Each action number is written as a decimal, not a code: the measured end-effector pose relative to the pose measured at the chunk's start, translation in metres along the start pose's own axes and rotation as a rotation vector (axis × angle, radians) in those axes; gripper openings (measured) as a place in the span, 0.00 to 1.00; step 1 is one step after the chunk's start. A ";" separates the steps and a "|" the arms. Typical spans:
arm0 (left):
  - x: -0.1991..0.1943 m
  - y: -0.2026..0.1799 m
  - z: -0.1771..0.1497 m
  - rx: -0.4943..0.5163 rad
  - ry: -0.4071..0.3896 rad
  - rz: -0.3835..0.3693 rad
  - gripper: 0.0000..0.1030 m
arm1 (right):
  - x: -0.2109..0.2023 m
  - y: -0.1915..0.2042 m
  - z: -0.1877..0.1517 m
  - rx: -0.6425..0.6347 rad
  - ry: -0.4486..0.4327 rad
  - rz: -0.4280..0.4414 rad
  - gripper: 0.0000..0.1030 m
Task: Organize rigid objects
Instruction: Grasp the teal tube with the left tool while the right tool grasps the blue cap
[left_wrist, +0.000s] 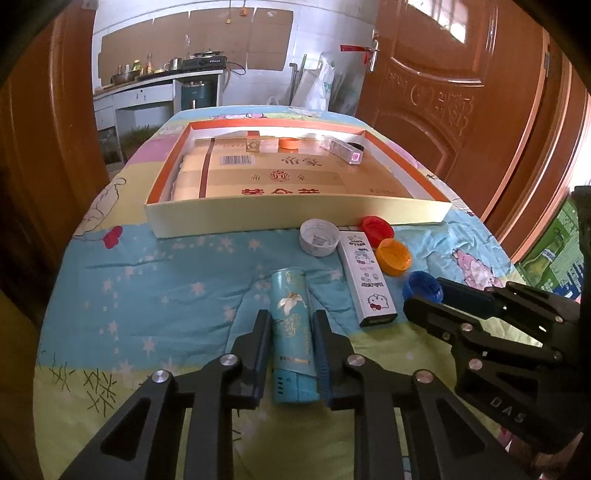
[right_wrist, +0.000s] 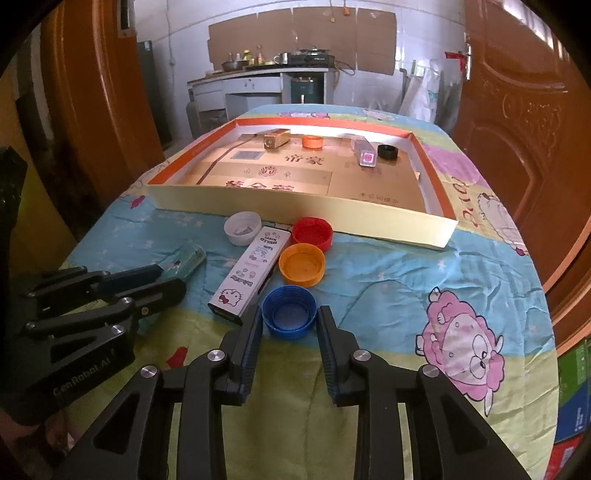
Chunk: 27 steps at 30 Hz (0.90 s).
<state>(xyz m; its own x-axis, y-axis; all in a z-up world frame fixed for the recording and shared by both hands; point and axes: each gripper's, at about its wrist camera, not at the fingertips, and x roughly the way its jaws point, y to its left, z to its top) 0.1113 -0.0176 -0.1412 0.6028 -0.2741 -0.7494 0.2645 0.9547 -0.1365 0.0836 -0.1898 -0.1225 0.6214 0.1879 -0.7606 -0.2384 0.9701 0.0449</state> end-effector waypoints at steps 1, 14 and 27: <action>0.000 0.001 0.000 -0.001 -0.001 -0.001 0.22 | -0.002 0.000 0.000 -0.002 -0.003 -0.002 0.30; -0.021 0.000 0.005 0.017 -0.063 0.017 0.22 | -0.023 -0.005 0.005 0.013 -0.040 -0.004 0.30; -0.045 -0.005 0.021 0.037 -0.131 0.011 0.22 | -0.036 -0.002 0.013 0.010 -0.083 0.013 0.30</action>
<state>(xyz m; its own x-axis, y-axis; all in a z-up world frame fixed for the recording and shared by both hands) 0.0988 -0.0128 -0.0933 0.6983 -0.2787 -0.6593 0.2835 0.9534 -0.1027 0.0707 -0.1963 -0.0868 0.6783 0.2122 -0.7035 -0.2397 0.9689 0.0611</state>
